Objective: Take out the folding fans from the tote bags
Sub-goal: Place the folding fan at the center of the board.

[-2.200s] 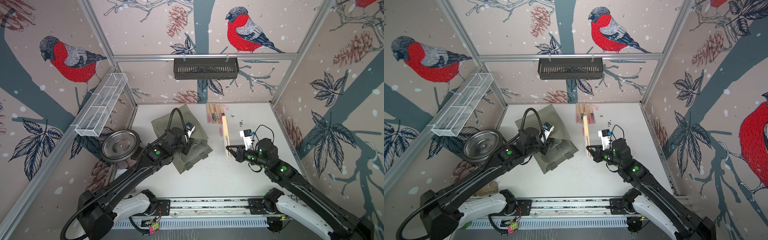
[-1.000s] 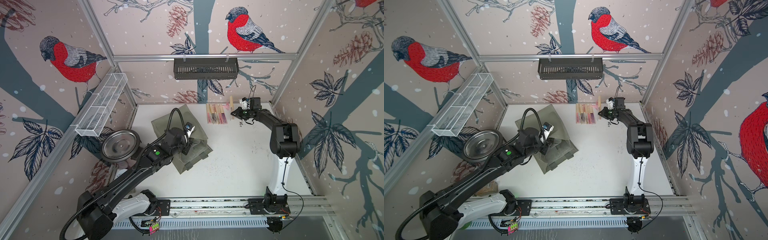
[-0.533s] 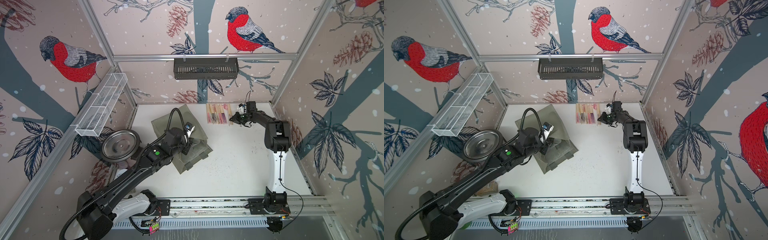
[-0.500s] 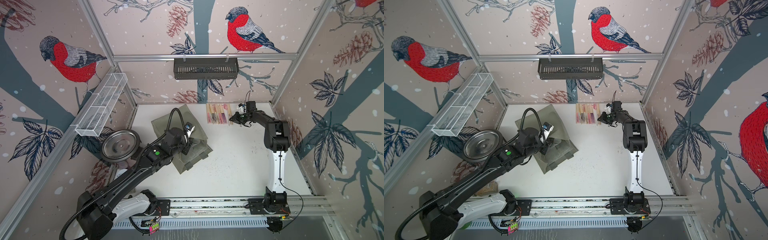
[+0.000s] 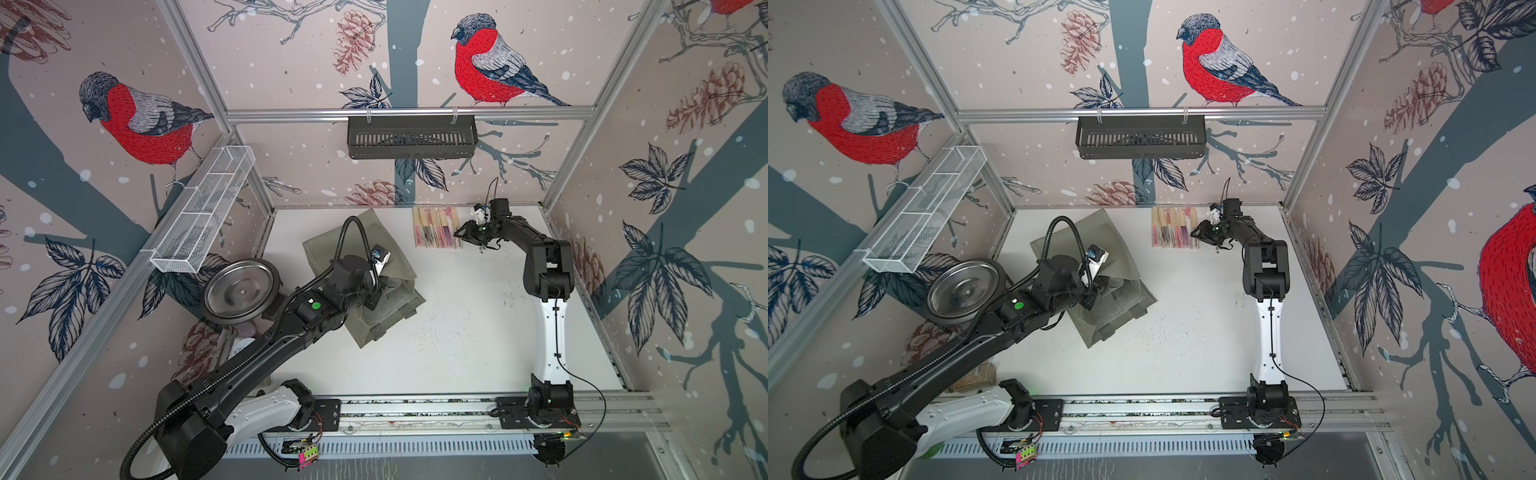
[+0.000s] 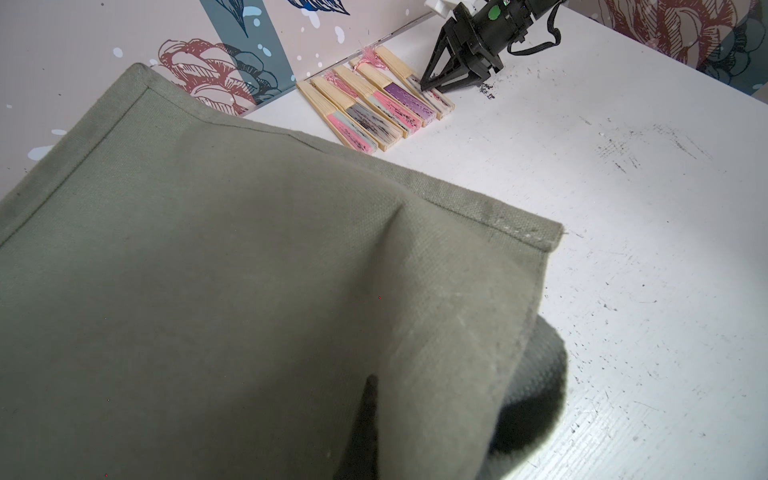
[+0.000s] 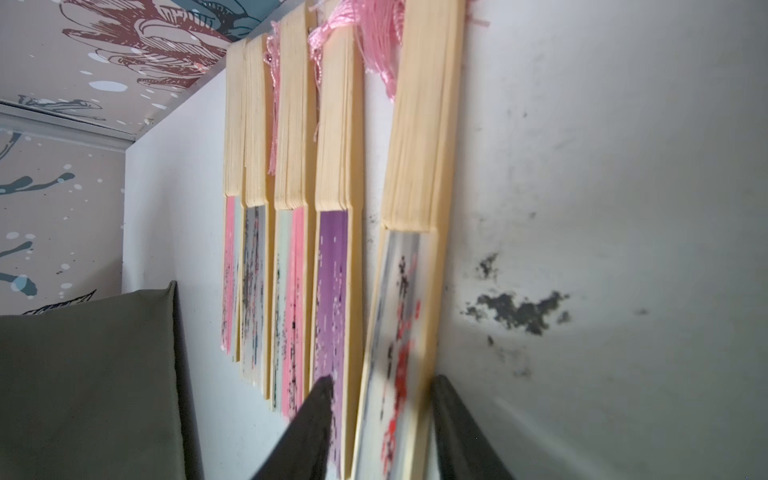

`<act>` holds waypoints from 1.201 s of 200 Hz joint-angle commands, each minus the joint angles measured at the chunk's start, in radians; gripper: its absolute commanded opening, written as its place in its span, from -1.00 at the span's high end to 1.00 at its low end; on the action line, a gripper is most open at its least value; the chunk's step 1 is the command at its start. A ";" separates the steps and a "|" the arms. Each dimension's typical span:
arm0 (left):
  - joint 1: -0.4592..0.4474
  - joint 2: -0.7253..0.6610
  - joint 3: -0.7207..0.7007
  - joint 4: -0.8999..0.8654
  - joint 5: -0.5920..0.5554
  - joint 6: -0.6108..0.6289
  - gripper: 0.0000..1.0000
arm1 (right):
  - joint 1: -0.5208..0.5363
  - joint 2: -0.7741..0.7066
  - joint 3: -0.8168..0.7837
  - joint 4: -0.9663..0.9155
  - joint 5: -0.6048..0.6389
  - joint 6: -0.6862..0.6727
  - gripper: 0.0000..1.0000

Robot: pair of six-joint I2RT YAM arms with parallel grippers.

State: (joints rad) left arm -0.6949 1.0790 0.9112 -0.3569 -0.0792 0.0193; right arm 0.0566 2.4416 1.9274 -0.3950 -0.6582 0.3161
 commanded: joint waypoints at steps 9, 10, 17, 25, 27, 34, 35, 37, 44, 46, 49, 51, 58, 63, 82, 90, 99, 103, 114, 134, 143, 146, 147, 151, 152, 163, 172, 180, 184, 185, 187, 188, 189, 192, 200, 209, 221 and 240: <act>0.000 -0.008 0.005 0.022 -0.004 0.008 1.00 | 0.000 -0.095 -0.085 -0.015 0.092 0.009 0.02; 0.000 -0.008 0.004 0.022 -0.004 0.008 1.00 | 0.000 -0.100 -0.090 -0.011 0.093 0.012 0.02; 0.000 -0.010 0.003 0.023 -0.005 0.008 1.00 | 0.000 -0.141 -0.130 0.016 0.100 0.025 0.01; 0.000 -0.010 0.002 0.024 -0.006 0.007 1.00 | 0.001 -0.190 -0.180 0.054 0.110 0.046 0.02; -0.001 -0.009 0.000 0.024 -0.007 0.007 1.00 | 0.001 -0.202 -0.195 0.063 0.110 0.050 0.02; -0.002 -0.007 0.001 0.024 -0.007 0.007 1.00 | 0.003 -0.245 -0.241 0.095 0.111 0.066 0.02; -0.002 -0.007 0.001 0.026 -0.007 0.007 1.00 | 0.003 -0.248 -0.247 0.100 0.112 0.068 0.02; -0.002 -0.006 0.001 0.026 -0.007 0.007 1.00 | 0.004 -0.261 -0.260 0.108 0.112 0.073 0.02; -0.001 -0.003 0.001 0.026 -0.004 0.007 1.00 | 0.007 -0.300 -0.305 0.133 0.123 0.089 0.04; -0.001 -0.001 0.002 0.026 -0.003 0.007 1.00 | 0.009 -0.315 -0.319 0.139 0.127 0.092 0.04; -0.001 -0.001 0.002 0.025 -0.001 0.007 1.00 | 0.012 -0.332 -0.340 0.149 0.132 0.095 0.04; -0.001 -0.001 0.003 0.025 0.000 0.007 1.00 | 0.013 -0.346 -0.356 0.157 0.135 0.097 0.04; -0.002 0.003 0.005 0.024 0.003 0.007 1.00 | 0.021 -0.394 -0.416 0.192 0.150 0.105 0.04; -0.001 0.003 0.005 0.023 0.003 0.007 1.00 | 0.025 -0.431 -0.462 0.216 0.162 0.114 0.04; -0.002 0.002 0.001 0.024 -0.001 0.007 1.00 | 0.045 -0.562 -0.620 0.314 0.193 0.164 0.07; -0.002 0.001 0.002 0.024 -0.004 0.007 1.00 | 0.056 -0.616 -0.694 0.349 0.208 0.183 0.07; -0.003 0.001 0.003 0.024 -0.004 0.007 1.00 | 0.073 -0.670 -0.761 0.379 0.226 0.192 0.07; -0.002 -0.002 0.003 0.024 -0.004 0.006 1.00 | 0.082 -0.695 -0.788 0.389 0.232 0.192 0.07; -0.002 -0.001 0.000 0.027 -0.007 0.007 1.00 | 0.102 -0.754 -0.851 0.400 0.251 0.194 0.07; -0.002 0.007 0.001 0.028 -0.010 0.008 1.00 | 0.138 -0.846 -0.932 0.407 0.270 0.187 0.09; -0.001 0.012 0.003 0.026 -0.006 0.008 1.00 | 0.151 -0.880 -0.958 0.402 0.298 0.202 0.10; -0.001 0.013 0.004 0.025 -0.005 0.008 1.00 | 0.156 -0.889 -0.967 0.405 0.302 0.209 0.10; -0.001 0.013 0.005 0.024 -0.004 0.008 1.00 | 0.158 -0.894 -0.971 0.407 0.303 0.209 0.10; -0.002 0.013 0.006 0.023 -0.002 0.008 1.00 | 0.163 -0.909 -0.986 0.412 0.307 0.219 0.11; -0.002 0.013 0.006 0.023 -0.002 0.008 1.00 | 0.165 -0.912 -0.990 0.413 0.308 0.222 0.11; -0.002 0.009 0.004 0.024 -0.007 0.008 1.00 | 0.189 -0.957 -1.032 0.435 0.325 0.242 0.12; -0.002 0.005 0.000 0.027 -0.012 0.007 1.00 | 0.215 -0.992 -1.063 0.447 0.339 0.248 0.12; -0.002 0.004 -0.001 0.029 -0.014 0.007 1.00 | 0.238 -1.023 -1.090 0.451 0.359 0.254 0.13; -0.001 0.004 0.000 0.029 -0.014 0.007 1.00 | 0.249 -1.039 -1.102 0.452 0.370 0.258 0.13; -0.002 0.005 0.000 0.029 -0.014 0.007 1.00 | 0.254 -1.042 -1.106 0.454 0.373 0.260 0.14; -0.002 0.005 0.000 0.029 -0.013 0.007 1.00 | 0.259 -1.052 -1.115 0.456 0.378 0.262 0.14; -0.002 0.005 0.000 0.029 -0.013 0.007 1.00 | 0.263 -1.056 -1.119 0.458 0.380 0.264 0.14; -0.002 0.005 0.000 0.028 -0.014 0.008 1.00 | 0.266 -1.060 -1.123 0.459 0.382 0.264 0.14; -0.002 0.006 0.001 0.029 -0.012 0.008 1.00 | 0.274 -1.071 -1.134 0.463 0.386 0.267 0.14; -0.002 0.008 0.004 0.027 -0.006 0.007 1.00 | 0.296 -1.102 -1.168 0.473 0.394 0.279 0.15; -0.001 0.009 0.003 0.027 -0.002 0.007 1.00 | 0.325 -1.139 -1.207 0.489 0.411 0.300 0.16; -0.001 0.008 0.003 0.026 -0.002 0.007 1.00 | 0.370 -1.182 -1.259 0.508 0.430 0.321 0.18; -0.002 0.008 0.005 0.025 0.003 0.007 1.00 | 0.455 -1.250 -1.323 0.526 0.474 0.362 0.22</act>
State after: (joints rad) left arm -0.6960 1.0882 0.9108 -0.3565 -0.0818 0.0193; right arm 0.4389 1.2488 0.6601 0.0669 -0.2539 0.6094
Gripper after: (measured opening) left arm 0.066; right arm 0.396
